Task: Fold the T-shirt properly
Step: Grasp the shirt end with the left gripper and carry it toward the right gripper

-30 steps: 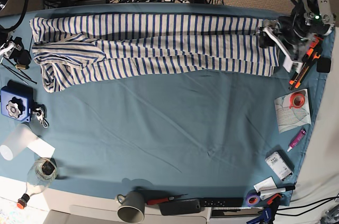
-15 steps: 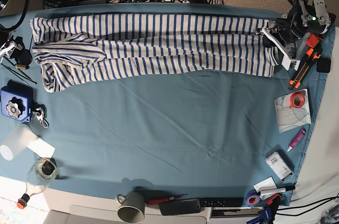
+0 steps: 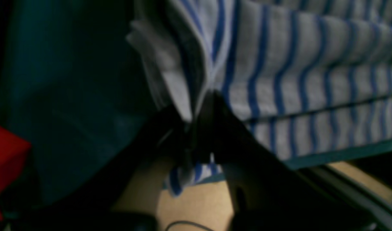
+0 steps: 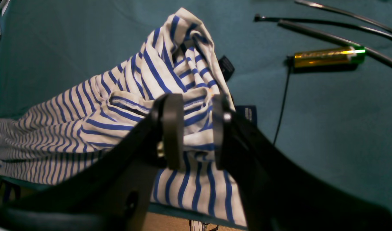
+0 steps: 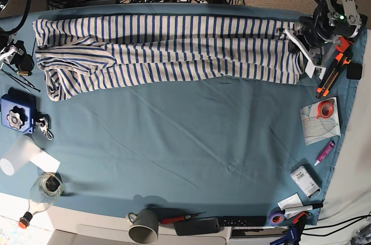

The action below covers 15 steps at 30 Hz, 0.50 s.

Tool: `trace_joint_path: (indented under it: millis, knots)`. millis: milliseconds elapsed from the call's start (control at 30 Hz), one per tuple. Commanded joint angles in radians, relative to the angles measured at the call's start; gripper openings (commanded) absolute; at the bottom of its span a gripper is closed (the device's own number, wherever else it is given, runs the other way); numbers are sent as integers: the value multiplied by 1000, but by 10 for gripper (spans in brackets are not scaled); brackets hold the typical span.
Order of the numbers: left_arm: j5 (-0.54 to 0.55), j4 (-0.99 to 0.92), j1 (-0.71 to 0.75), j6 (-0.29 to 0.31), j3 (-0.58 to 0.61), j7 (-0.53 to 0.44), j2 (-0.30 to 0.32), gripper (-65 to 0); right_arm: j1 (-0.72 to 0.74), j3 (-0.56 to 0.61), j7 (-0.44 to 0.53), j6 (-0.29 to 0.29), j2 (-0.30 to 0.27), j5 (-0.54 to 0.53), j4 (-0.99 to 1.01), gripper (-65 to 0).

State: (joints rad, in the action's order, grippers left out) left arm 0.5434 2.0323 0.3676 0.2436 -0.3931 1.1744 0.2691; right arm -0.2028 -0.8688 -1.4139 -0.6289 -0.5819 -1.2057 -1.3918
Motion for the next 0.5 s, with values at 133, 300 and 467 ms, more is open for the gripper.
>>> trace_joint_path:
  millis: [133,300,467]
  knots:
    - [99,83,-3,79,-5,-23,11,-650,6,-10,18,-3,-33,-25,-16,-491]
    - [245,119,6,160,-5,-12,7,-650,6,-10,18,-3,-32,-25,-16,-491]
    - [373,181,10,228,3,-12,-9,-650,7,-10,18,-4,-31,-25,-16,-491]
